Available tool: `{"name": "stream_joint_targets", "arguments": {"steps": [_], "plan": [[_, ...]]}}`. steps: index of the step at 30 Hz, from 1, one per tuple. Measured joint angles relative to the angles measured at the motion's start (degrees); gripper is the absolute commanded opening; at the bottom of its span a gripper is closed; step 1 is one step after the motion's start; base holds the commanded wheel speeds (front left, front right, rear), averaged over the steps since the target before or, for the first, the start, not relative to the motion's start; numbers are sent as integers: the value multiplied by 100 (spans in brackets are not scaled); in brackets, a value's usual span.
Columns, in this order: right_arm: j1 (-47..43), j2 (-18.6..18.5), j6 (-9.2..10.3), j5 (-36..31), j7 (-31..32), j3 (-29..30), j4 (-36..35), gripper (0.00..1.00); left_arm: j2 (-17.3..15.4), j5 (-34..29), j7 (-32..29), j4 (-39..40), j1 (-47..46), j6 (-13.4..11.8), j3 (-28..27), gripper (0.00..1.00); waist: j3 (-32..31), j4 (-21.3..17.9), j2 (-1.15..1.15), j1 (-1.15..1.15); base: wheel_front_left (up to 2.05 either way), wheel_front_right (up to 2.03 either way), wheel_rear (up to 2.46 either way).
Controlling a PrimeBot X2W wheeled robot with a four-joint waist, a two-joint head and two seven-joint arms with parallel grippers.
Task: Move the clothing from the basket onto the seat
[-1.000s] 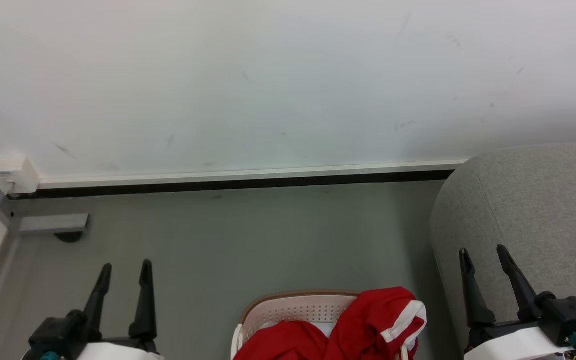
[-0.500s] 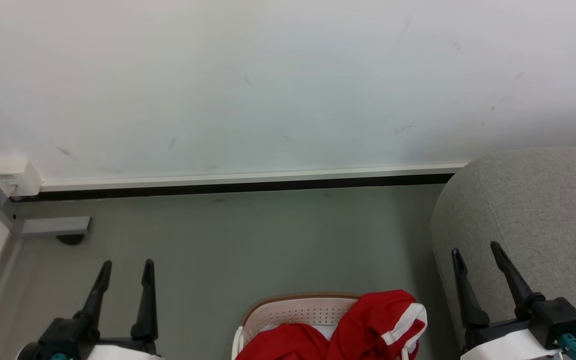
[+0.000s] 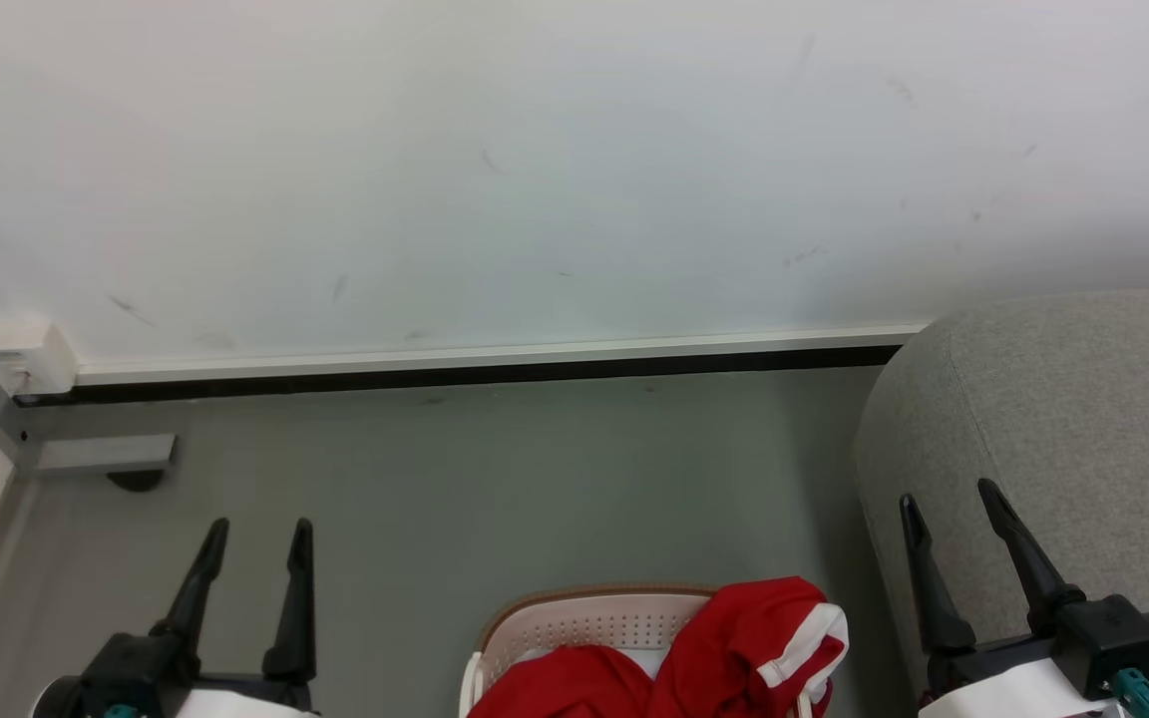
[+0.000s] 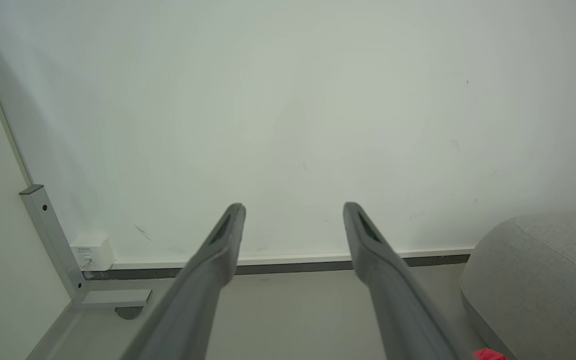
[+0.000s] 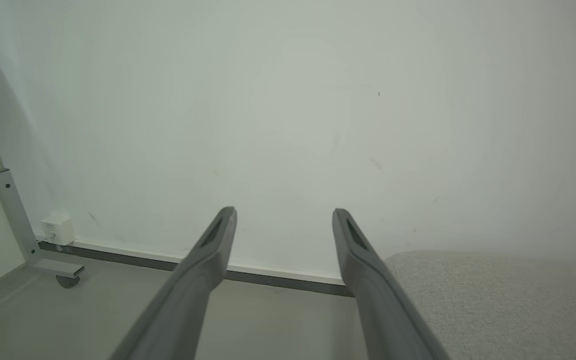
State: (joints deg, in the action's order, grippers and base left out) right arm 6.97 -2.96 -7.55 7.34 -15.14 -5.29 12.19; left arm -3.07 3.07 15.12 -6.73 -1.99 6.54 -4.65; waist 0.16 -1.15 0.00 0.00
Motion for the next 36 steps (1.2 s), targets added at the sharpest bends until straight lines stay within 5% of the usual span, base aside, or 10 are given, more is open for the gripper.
{"name": "stream_joint_targets", "arguments": {"steps": [23,36], "plan": [[2,8,0,115,0,-8,-12,100,19,2,0,-89,-59,48,-41,100,76,-87,0,0,0,0,0],[130,11,0,299,-1,43,-40,100,-36,-15,1,-370,-241,58,90,100,418,-471,0,0,0,0,0]]}}
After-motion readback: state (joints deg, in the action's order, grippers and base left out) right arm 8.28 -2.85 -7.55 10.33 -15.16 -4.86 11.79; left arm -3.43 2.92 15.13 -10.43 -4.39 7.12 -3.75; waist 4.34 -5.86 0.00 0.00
